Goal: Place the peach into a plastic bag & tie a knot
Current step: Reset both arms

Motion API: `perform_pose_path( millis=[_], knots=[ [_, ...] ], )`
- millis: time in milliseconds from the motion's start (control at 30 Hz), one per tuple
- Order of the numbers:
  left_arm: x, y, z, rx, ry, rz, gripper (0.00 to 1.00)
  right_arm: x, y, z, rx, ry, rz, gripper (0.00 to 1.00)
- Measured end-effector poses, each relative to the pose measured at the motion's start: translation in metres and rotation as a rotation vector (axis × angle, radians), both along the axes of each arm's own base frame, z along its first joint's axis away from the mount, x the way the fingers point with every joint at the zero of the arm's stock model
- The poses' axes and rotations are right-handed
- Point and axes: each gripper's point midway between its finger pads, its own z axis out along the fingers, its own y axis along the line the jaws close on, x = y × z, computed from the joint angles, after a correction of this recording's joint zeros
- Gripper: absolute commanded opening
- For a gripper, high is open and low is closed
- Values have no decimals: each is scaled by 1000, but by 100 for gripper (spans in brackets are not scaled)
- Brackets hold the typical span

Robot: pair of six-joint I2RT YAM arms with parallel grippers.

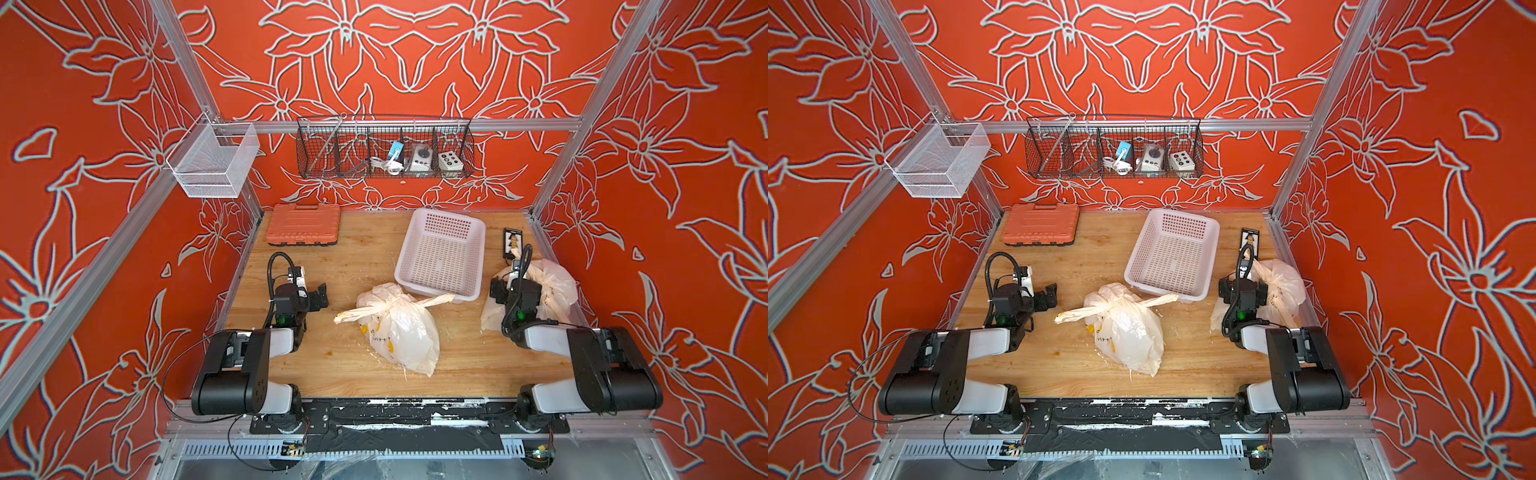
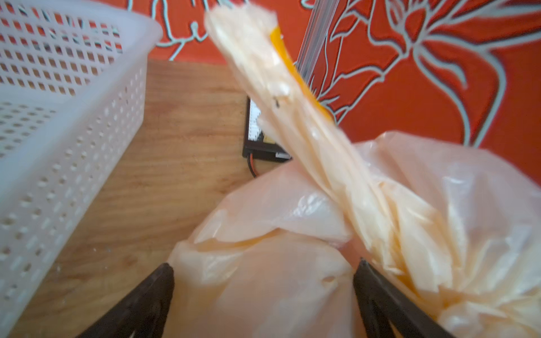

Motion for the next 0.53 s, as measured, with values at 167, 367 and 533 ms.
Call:
perform_pose_path(
  millis=[167, 367, 533],
  knots=[
    [1, -3, 2, 2, -8, -10, 99, 2, 3, 5, 7, -34, 18, 97],
    [1, -5, 2, 7, -10, -21, 99, 3, 3, 8, 7, -50, 19, 97],
    [1, -13, 2, 17, -11, -62, 99, 4, 3, 9, 7, -55, 19, 97]
  ],
)
